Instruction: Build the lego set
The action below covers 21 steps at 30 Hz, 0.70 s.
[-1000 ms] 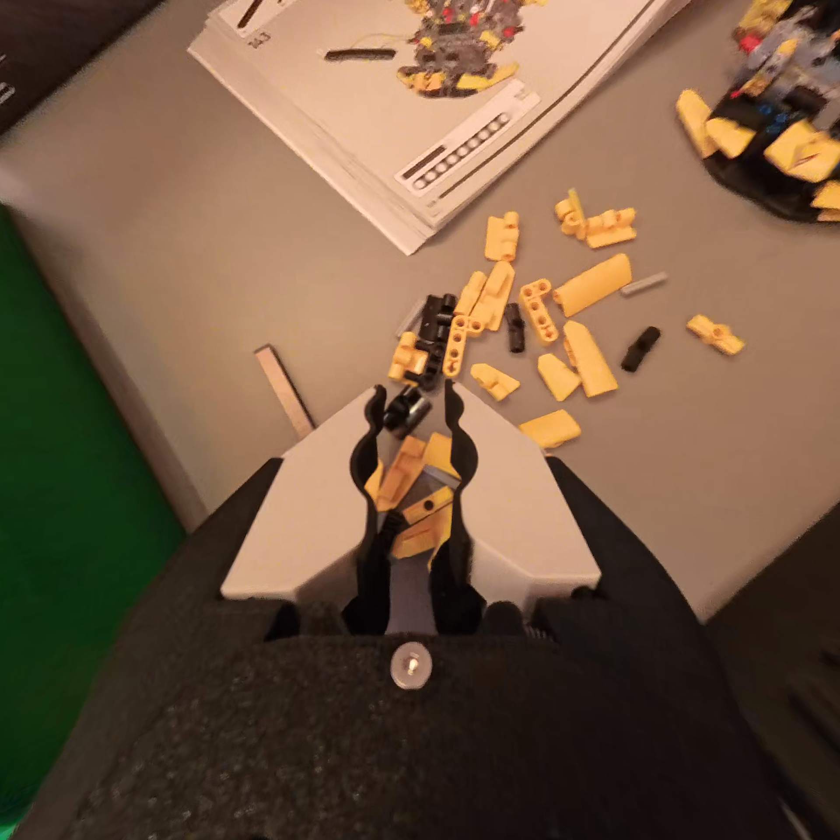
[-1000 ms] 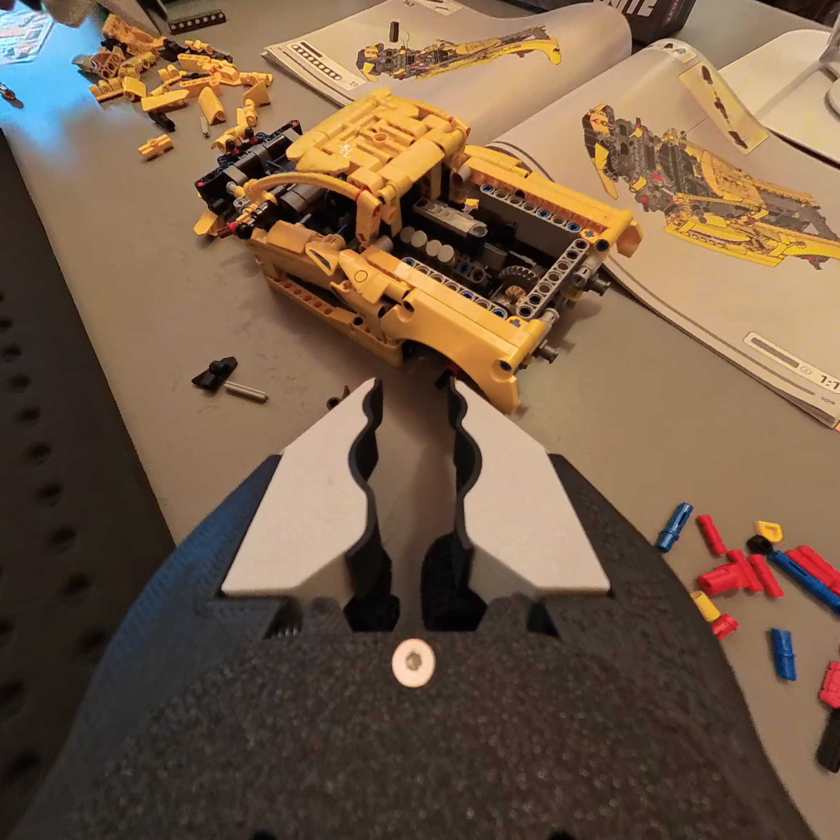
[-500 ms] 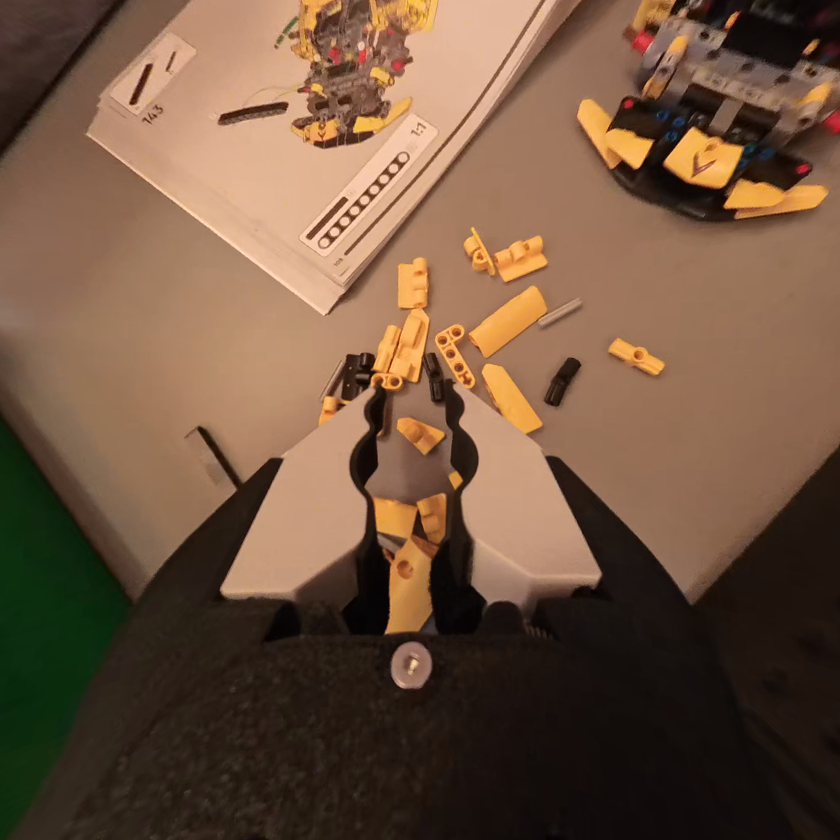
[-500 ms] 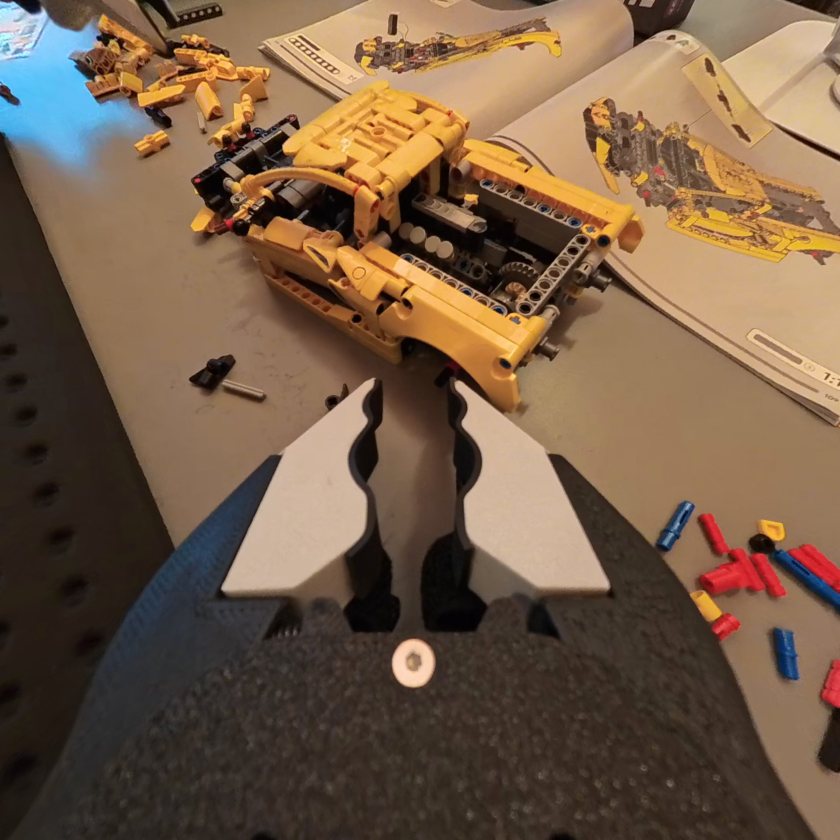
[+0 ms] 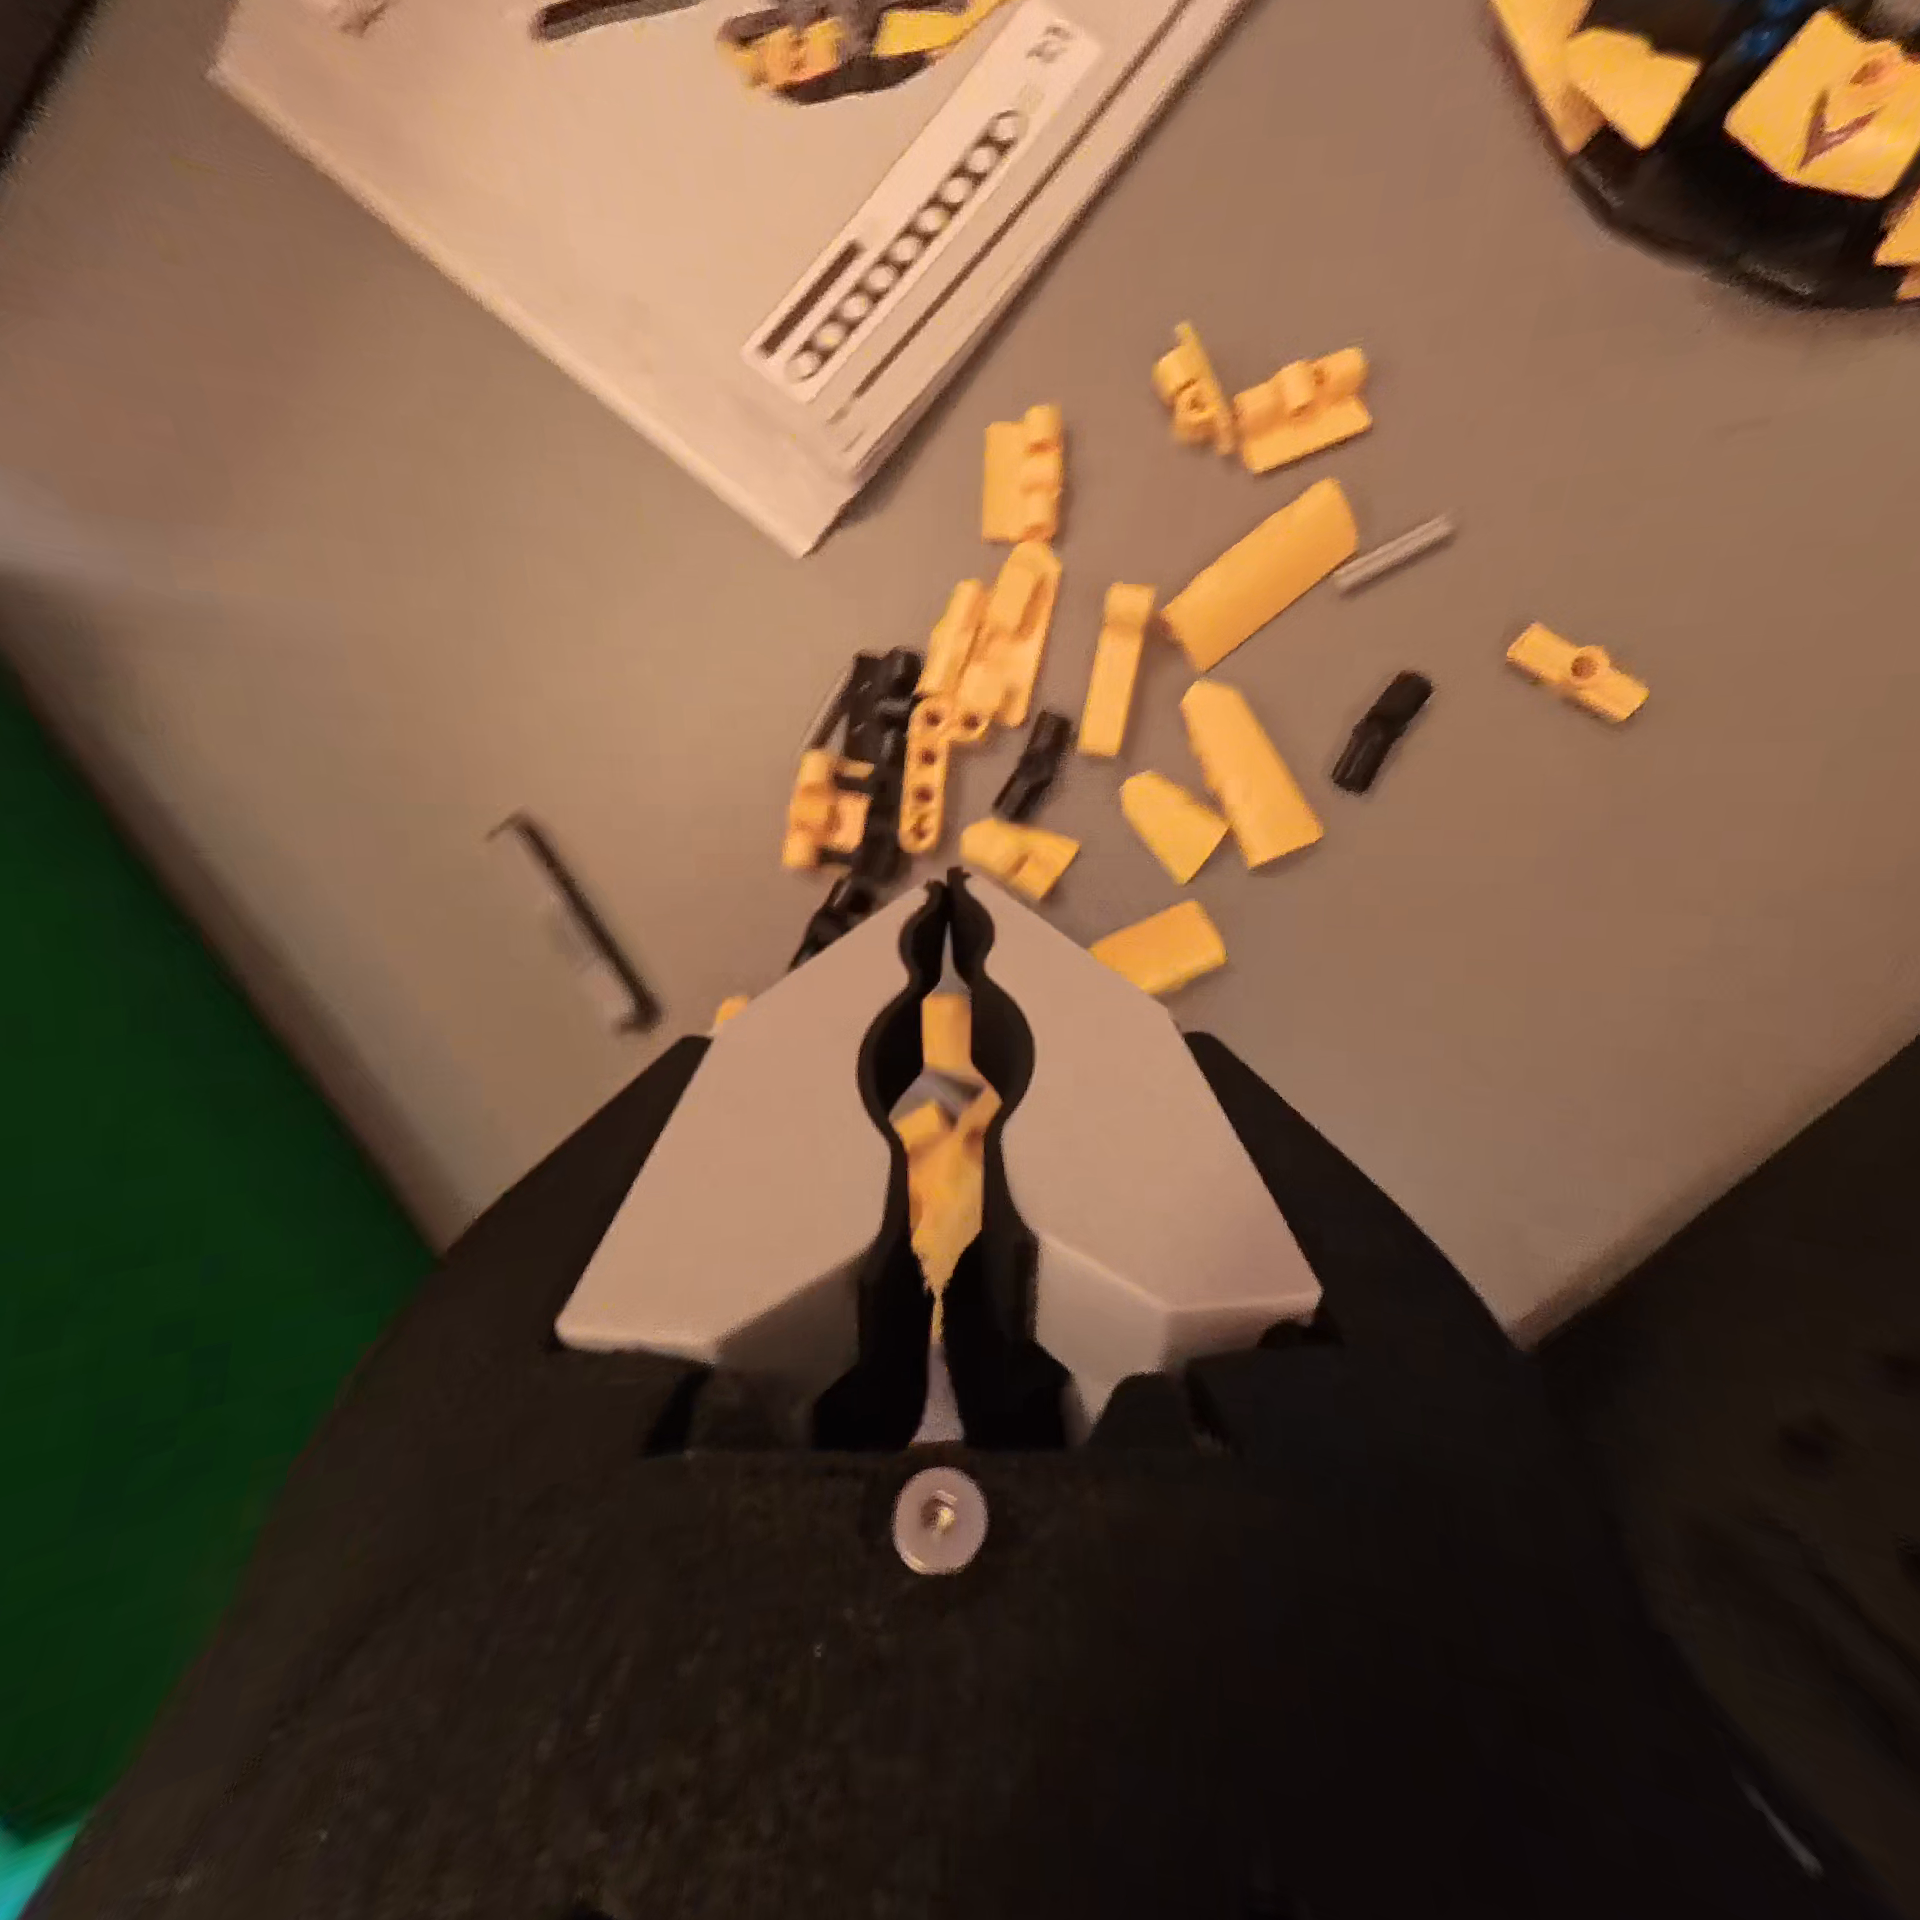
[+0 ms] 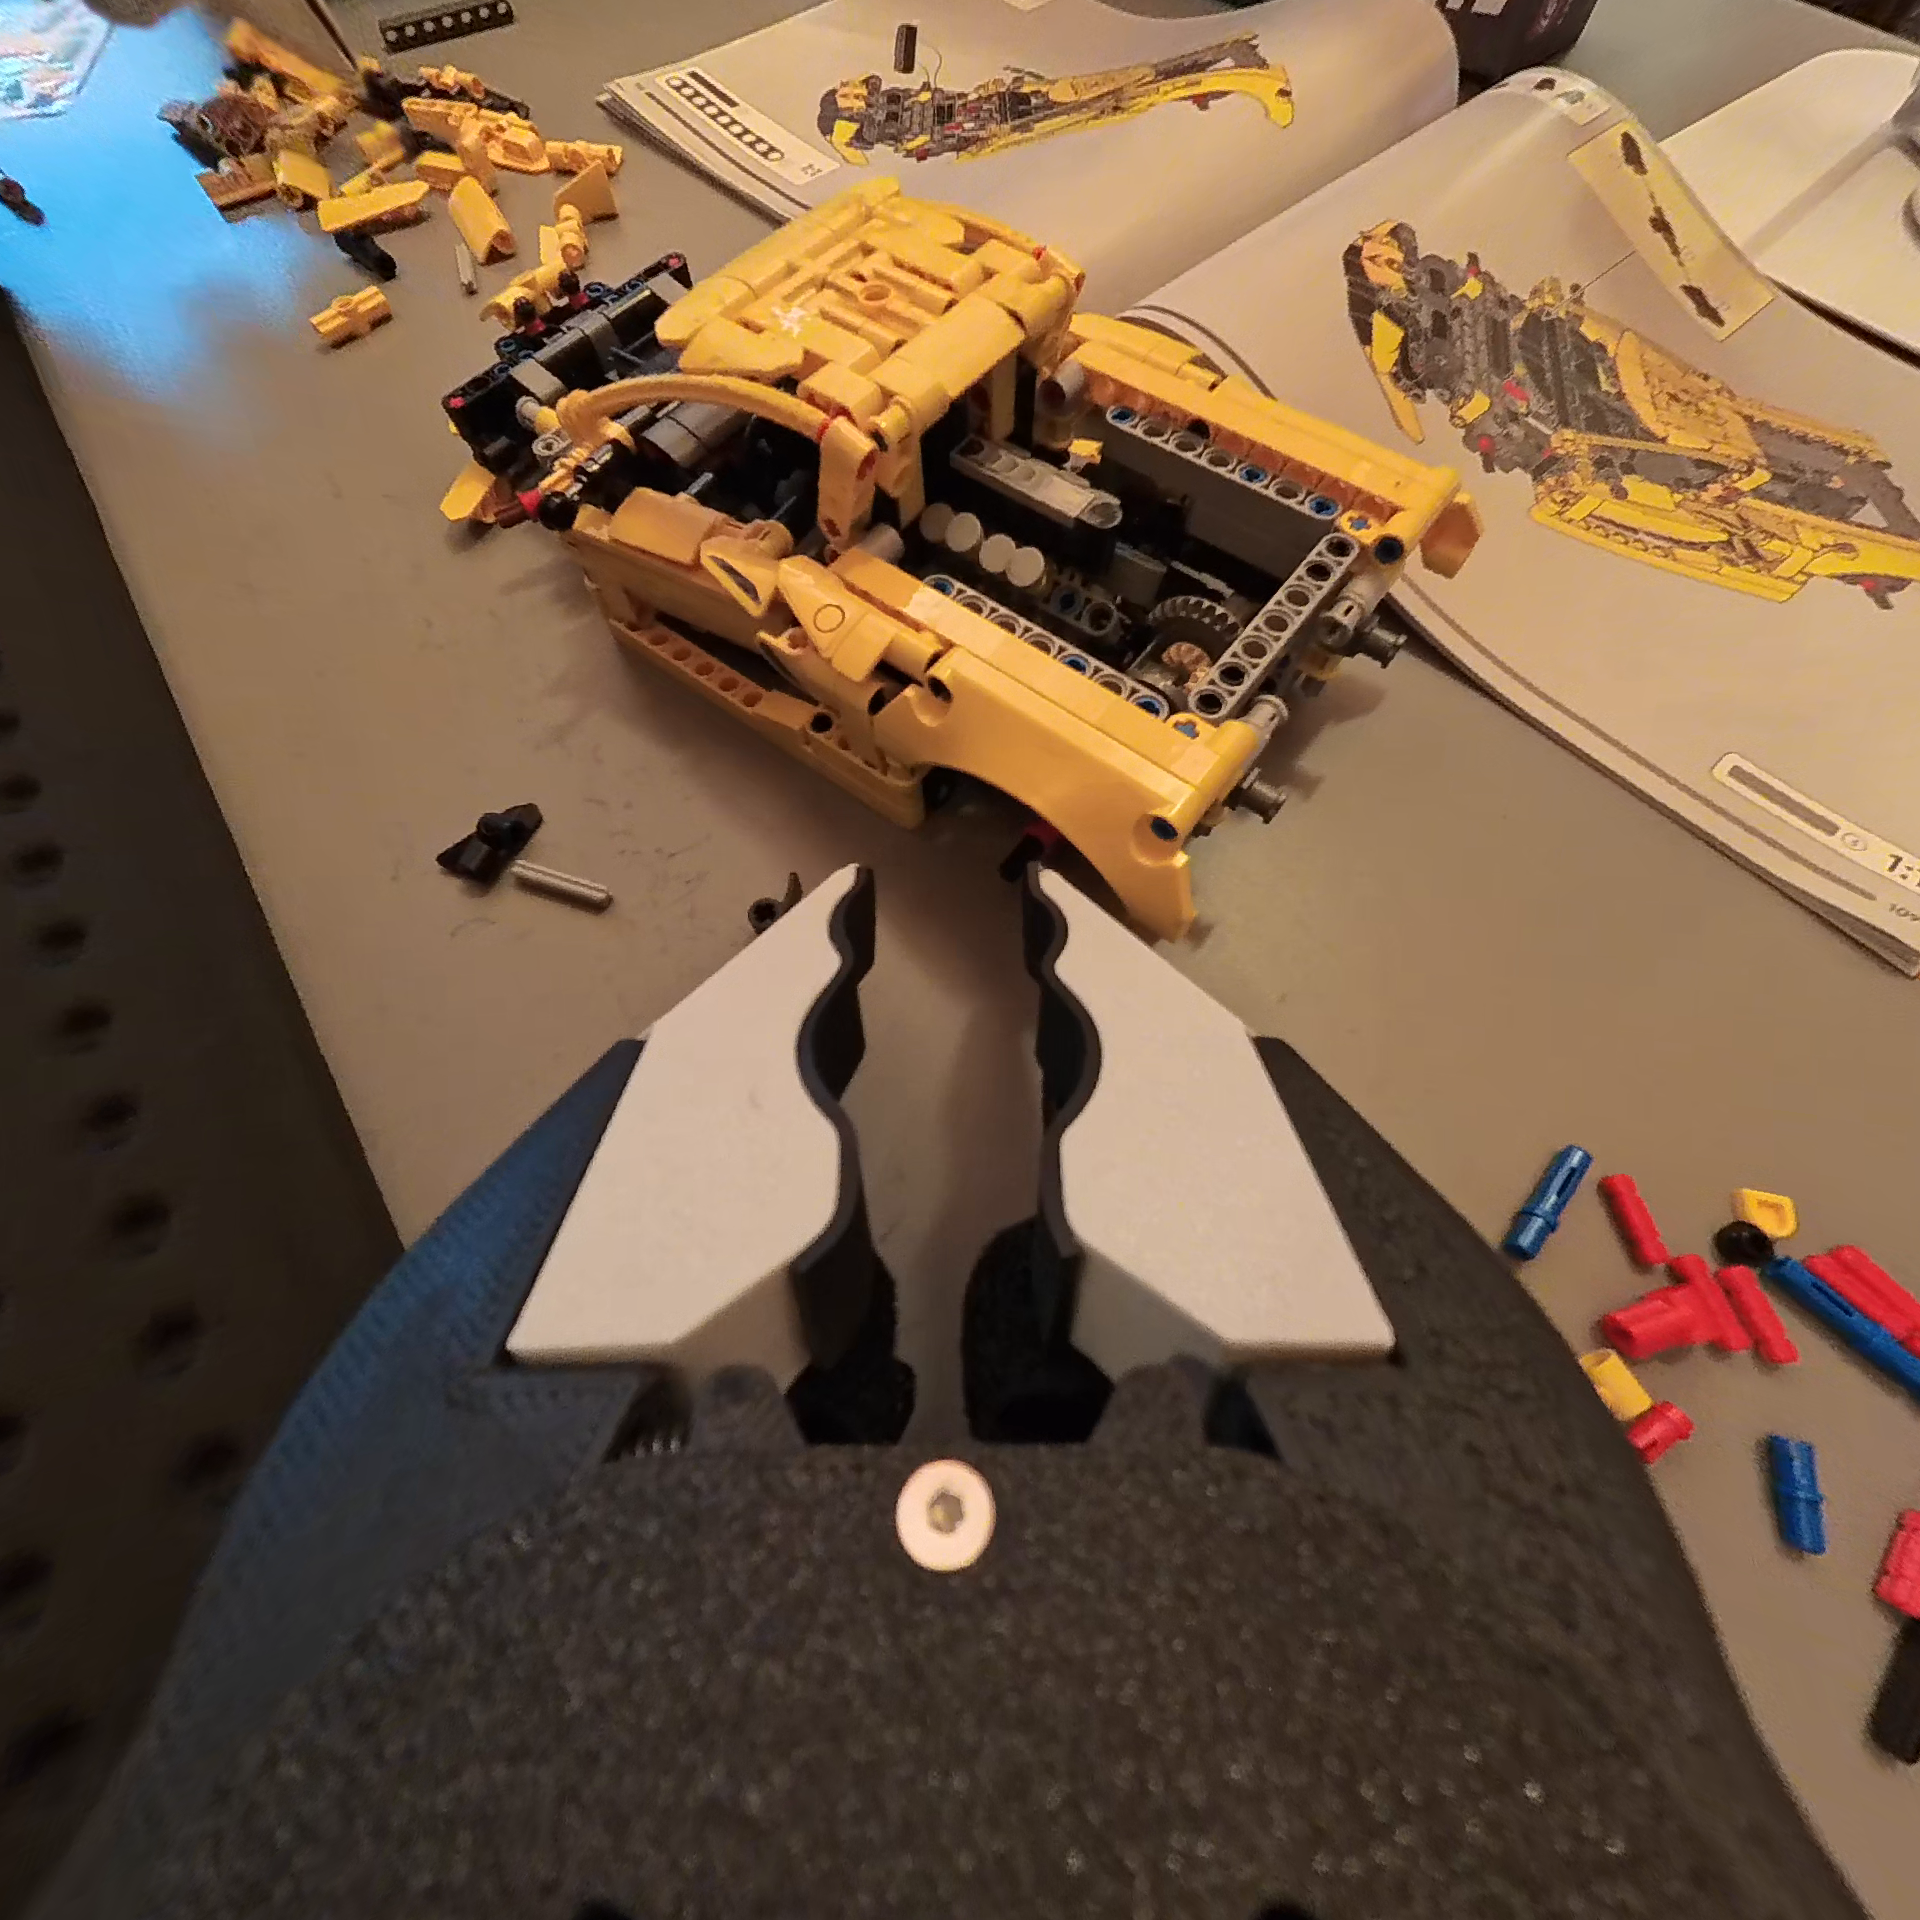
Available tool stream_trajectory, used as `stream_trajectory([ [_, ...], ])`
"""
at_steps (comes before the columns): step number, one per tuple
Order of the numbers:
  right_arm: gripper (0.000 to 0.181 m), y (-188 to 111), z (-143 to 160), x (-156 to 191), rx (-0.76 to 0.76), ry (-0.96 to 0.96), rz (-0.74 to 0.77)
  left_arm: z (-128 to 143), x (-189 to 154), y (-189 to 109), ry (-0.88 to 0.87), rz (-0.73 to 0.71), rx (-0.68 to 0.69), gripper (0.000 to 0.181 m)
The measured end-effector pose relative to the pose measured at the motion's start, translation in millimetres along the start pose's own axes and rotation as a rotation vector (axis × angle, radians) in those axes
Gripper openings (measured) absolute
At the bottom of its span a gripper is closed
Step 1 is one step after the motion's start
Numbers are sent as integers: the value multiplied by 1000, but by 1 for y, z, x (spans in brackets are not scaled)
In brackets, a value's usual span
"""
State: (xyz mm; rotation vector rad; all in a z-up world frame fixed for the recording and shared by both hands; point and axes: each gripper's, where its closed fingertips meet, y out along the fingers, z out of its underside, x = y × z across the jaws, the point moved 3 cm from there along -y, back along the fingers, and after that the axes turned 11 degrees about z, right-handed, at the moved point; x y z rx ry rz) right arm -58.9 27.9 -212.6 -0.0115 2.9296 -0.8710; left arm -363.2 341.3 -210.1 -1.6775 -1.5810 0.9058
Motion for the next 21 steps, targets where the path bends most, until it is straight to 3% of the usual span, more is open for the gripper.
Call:
stream_trajectory([
  [6, 27, 1, 0, 1, 5, -4, -3, 36, 3, -53, -108, -66, -40, 0],
  [12, 27, 1, 1, 1, 11, -5, -3, 90, 10, -80, -225, -208, -5, 9],
  [17, 26, 2, 1, 0, 12, -4, 1, 121, -4, -92, -351, -117, -9, 21],
  [21, 26, 1, 0, -1, 6, 3, 3, 151, -10, -123, -341, -168, 23, 29],
])
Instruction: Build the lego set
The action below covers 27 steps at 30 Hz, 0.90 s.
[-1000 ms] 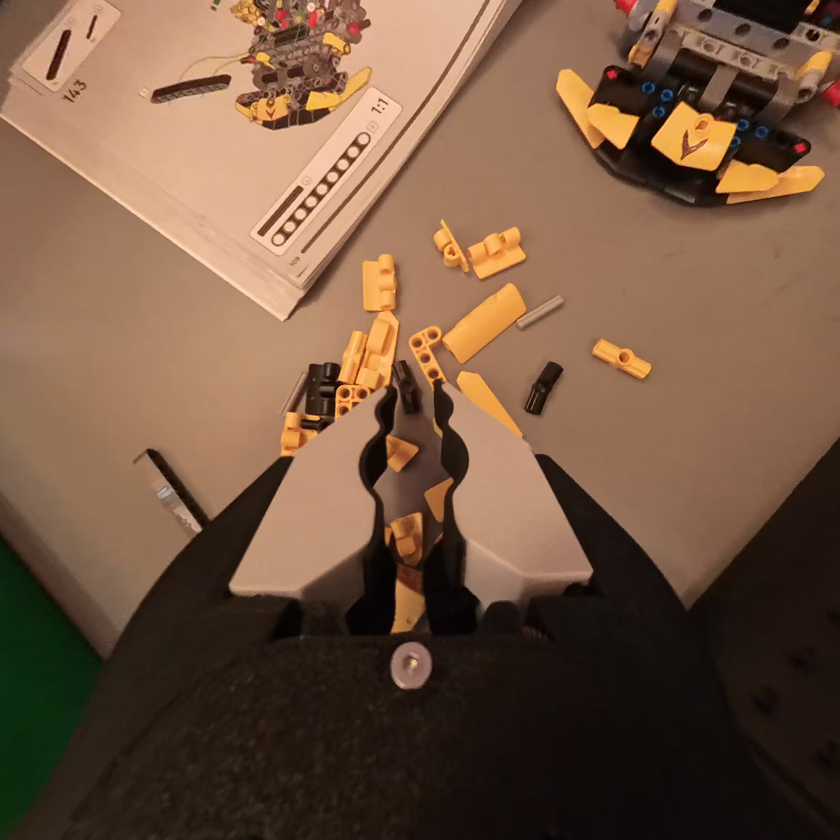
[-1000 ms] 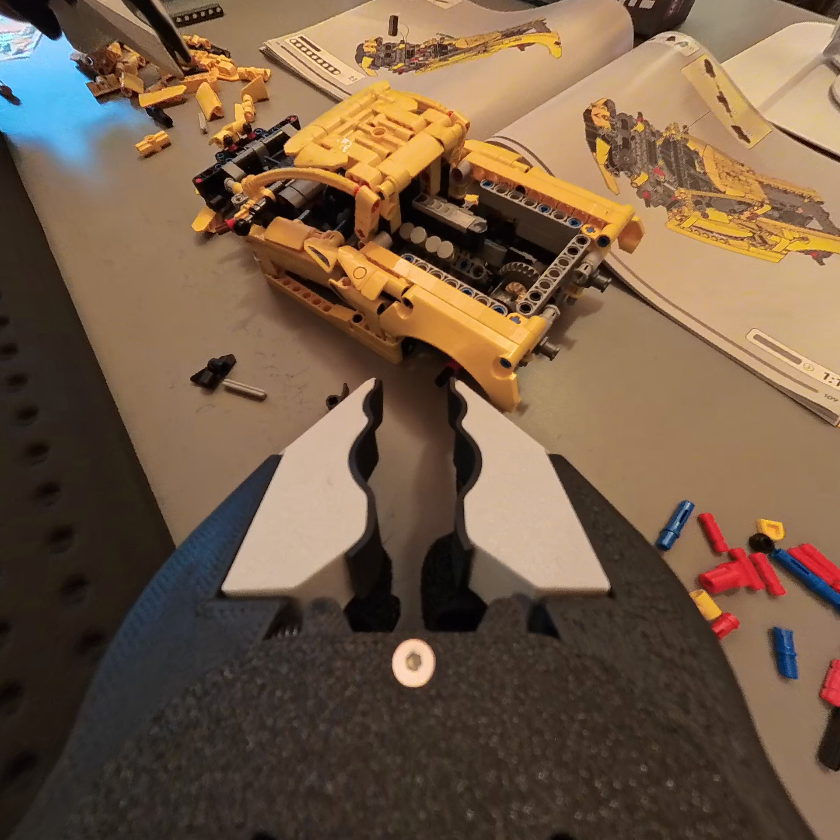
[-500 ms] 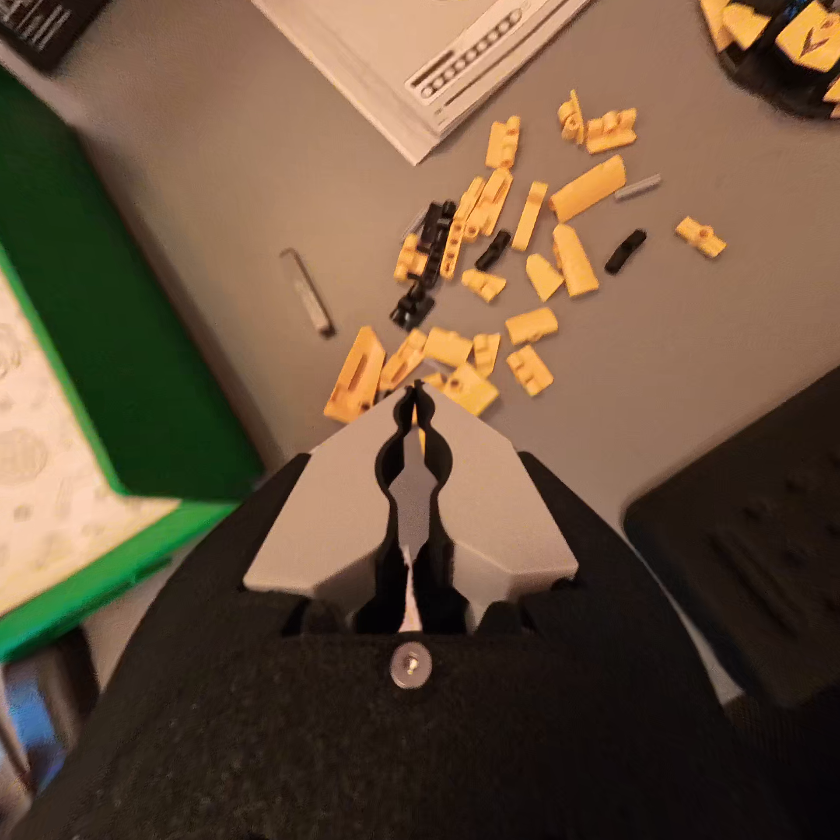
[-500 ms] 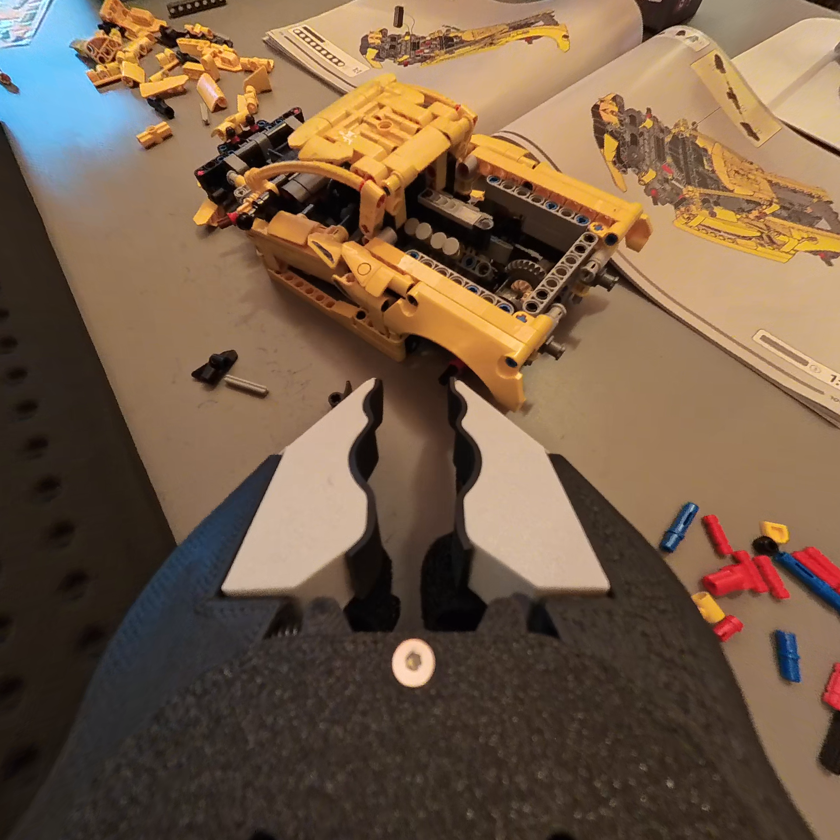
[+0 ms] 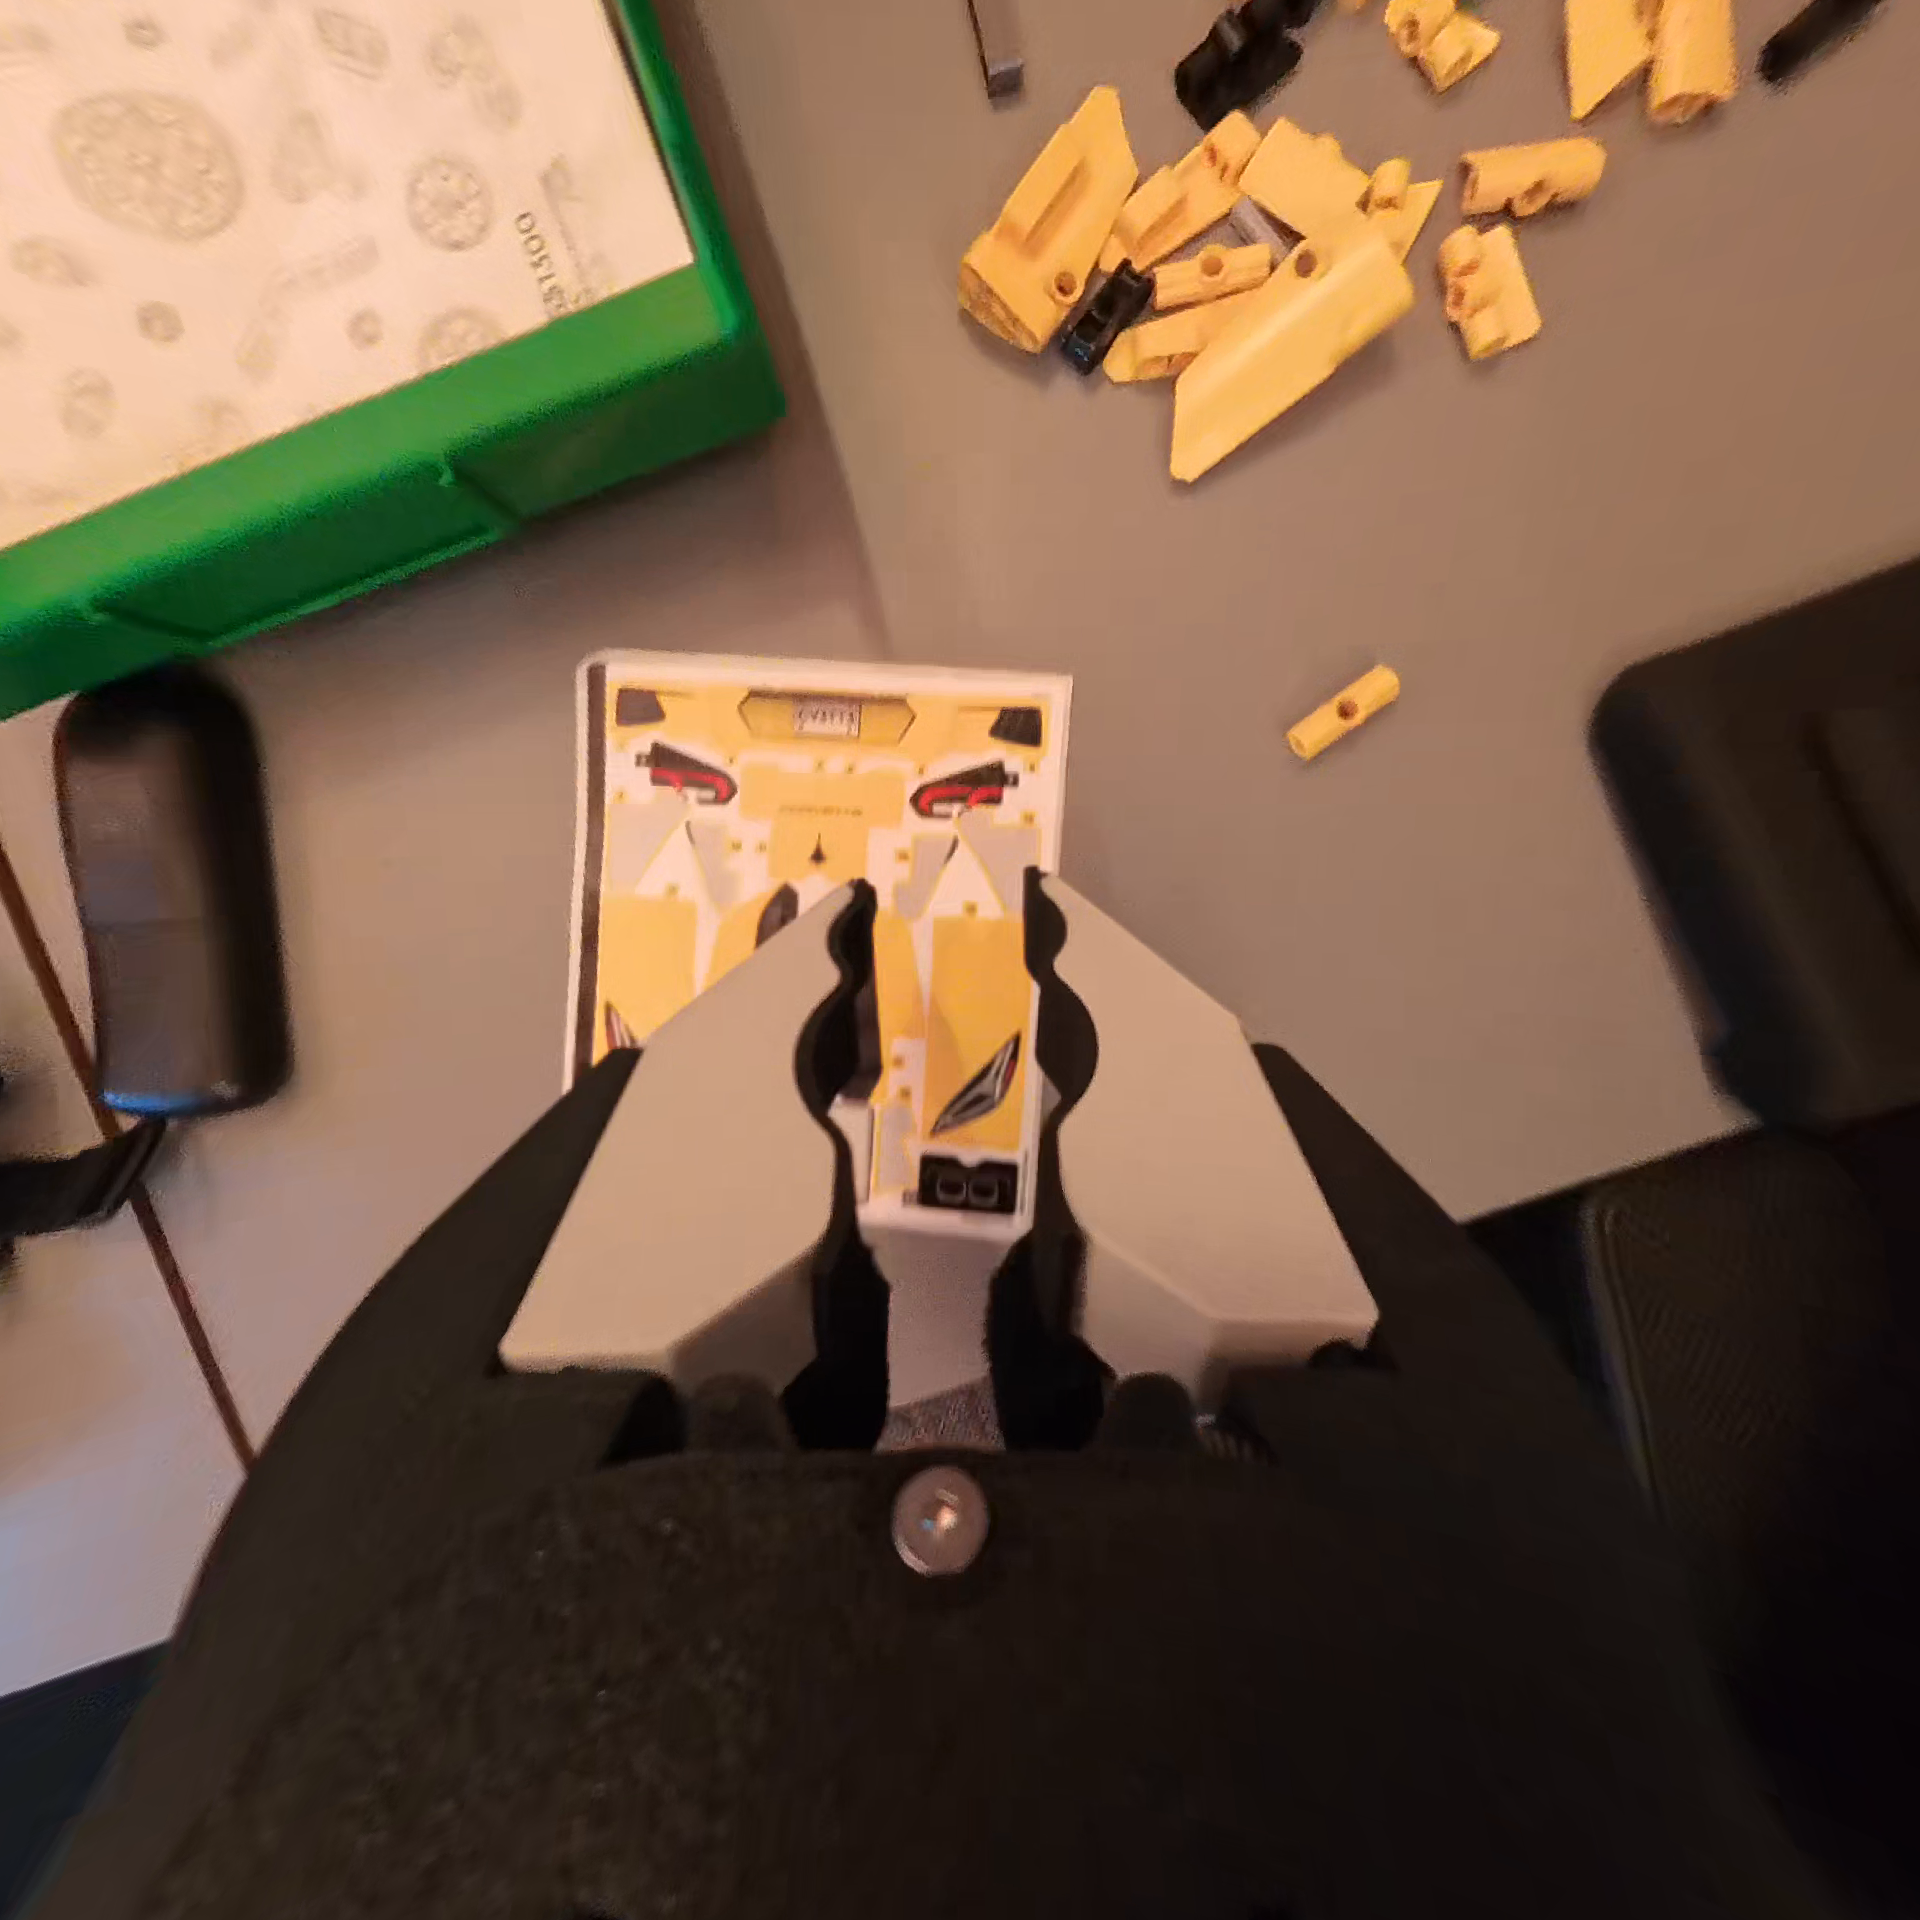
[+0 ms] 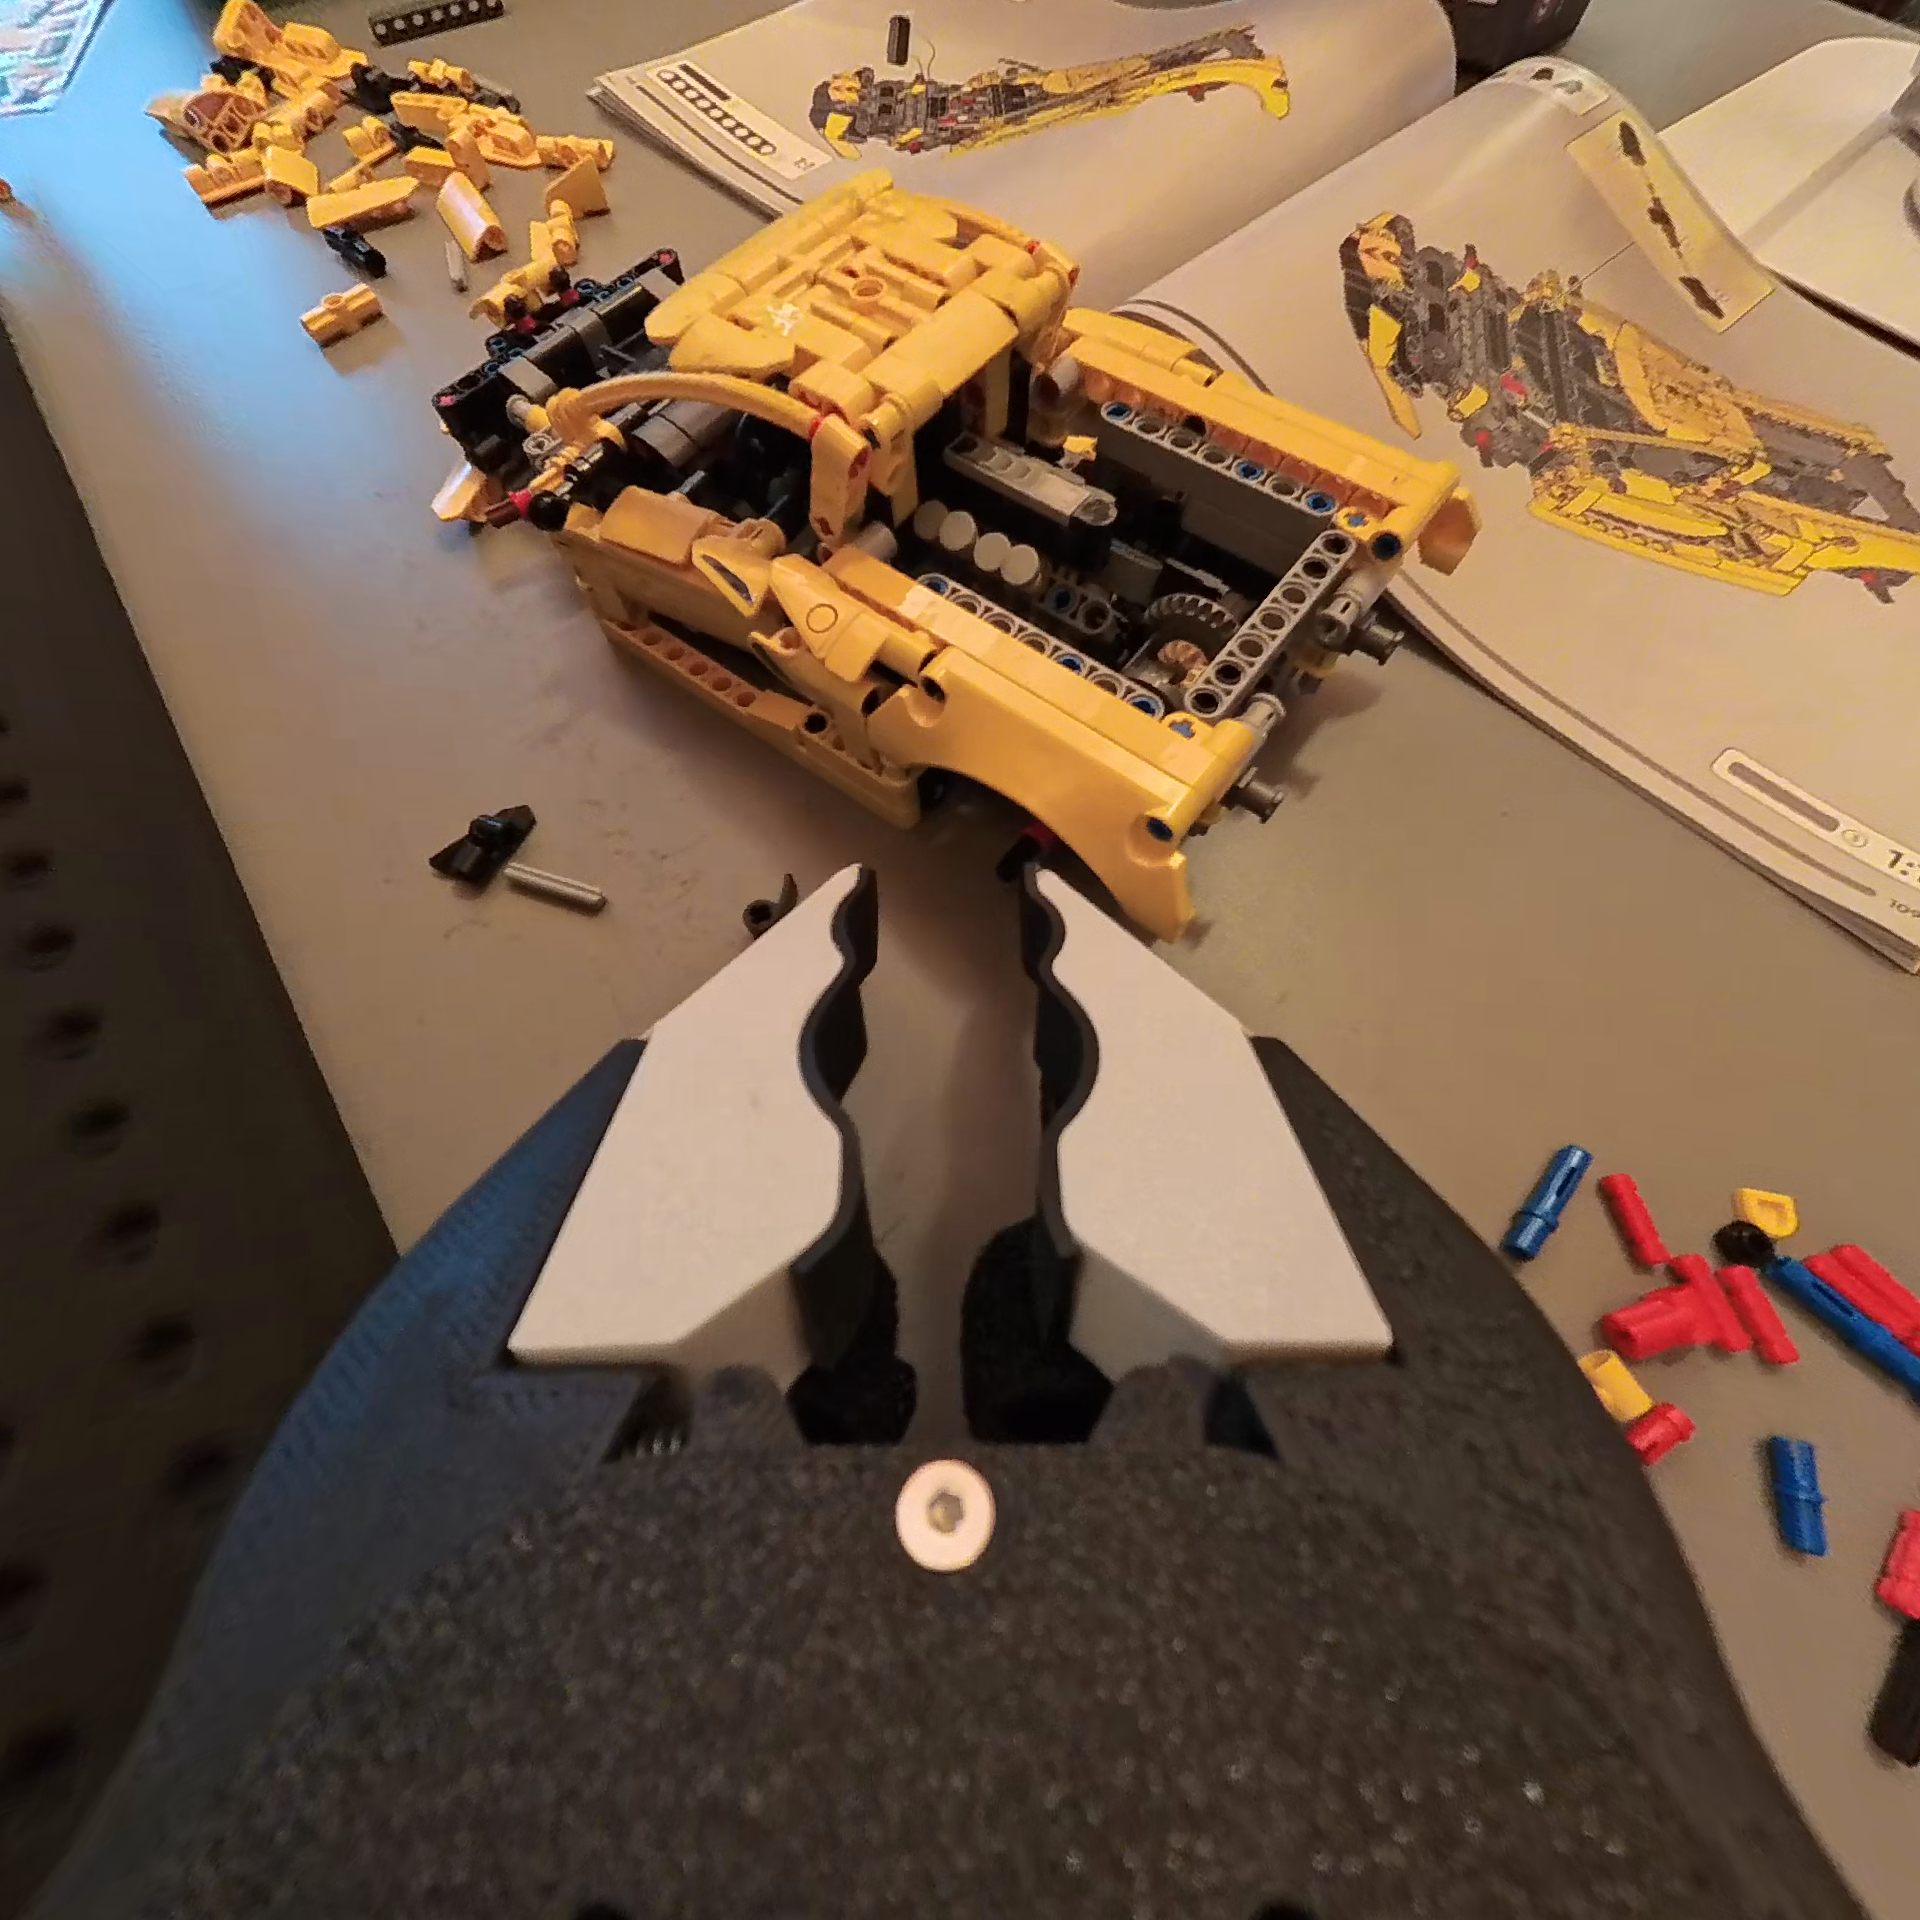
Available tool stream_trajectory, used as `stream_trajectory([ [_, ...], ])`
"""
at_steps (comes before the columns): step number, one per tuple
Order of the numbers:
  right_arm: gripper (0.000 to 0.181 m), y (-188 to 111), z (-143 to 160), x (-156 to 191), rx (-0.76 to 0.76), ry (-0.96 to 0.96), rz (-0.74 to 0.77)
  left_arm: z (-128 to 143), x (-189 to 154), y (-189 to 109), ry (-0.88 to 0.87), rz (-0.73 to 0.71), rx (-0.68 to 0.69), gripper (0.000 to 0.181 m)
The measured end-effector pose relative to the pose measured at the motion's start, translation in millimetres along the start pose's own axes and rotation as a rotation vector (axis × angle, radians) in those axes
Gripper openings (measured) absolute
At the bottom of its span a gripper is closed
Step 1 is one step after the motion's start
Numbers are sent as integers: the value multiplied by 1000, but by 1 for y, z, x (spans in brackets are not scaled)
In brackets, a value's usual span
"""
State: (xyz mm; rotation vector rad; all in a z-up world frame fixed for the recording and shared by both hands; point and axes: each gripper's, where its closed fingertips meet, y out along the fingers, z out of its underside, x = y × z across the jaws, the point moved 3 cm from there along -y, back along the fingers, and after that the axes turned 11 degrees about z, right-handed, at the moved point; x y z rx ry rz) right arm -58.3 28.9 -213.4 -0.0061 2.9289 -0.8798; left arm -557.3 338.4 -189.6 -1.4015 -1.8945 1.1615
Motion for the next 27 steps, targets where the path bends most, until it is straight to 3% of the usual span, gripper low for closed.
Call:
stream_trajectory([
  [4, 26, 2, 1, 0, 13, -5, 3, 17, -7, -18, 5, 34, -64, 30],
  [8, 26, 2, 1, 0, 18, -4, 4, 18, -15, -12, 63, 10, -130, 30],
  [13, 25, 2, 1, -1, 17, -5, 11, -24, -28, 16, 120, 31, -271, 30],
  [22, 24, 2, 2, -2, 18, -14, 23, -105, -35, 73, 225, 75, -308, 29],
  [27, 24, 2, 3, -1, 25, -23, 26, -150, -32, 106, 278, 183, -151, 29],
])
